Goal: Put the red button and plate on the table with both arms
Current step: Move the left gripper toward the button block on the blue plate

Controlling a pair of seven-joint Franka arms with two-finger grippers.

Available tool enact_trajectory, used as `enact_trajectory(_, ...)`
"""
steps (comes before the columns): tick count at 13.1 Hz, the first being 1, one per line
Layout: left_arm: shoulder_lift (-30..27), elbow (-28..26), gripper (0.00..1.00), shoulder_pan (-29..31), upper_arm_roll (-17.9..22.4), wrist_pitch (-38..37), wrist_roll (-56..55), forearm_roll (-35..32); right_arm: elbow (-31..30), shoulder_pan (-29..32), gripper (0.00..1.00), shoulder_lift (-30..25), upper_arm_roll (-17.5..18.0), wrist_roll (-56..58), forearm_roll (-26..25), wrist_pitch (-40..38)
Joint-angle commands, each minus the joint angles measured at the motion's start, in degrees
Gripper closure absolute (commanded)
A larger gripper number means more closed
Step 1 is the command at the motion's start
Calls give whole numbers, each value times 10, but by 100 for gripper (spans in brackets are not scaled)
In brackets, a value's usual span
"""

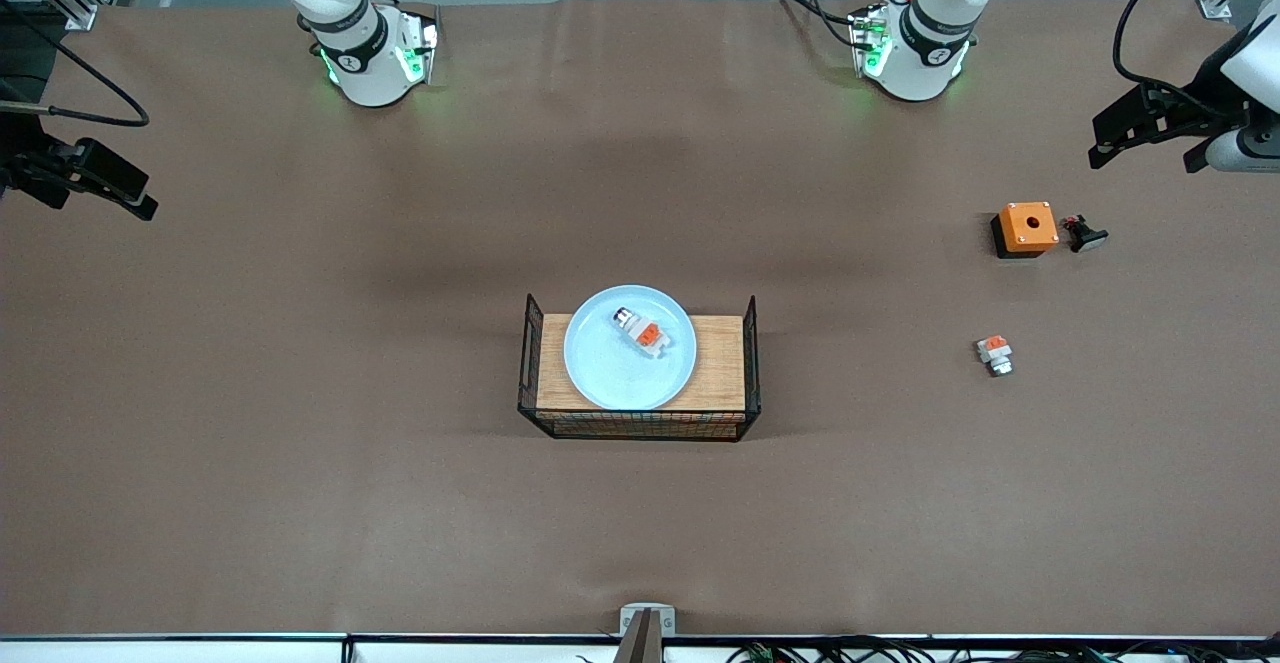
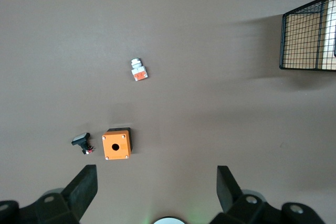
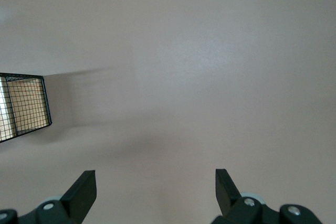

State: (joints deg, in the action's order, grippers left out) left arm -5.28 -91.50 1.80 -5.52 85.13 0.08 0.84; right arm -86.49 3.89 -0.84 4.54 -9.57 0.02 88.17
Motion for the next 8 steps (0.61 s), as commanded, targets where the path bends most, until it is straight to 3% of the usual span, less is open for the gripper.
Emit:
enact_trajectory(1, -3, 8, 0, 2, 2, -16, -5, 4, 13, 10, 0, 8, 7, -6, -3, -2)
enact_trajectory(8, 46, 62, 0, -5, -5, -24, -29, -9, 12, 10, 0, 8, 7, -5, 0, -2)
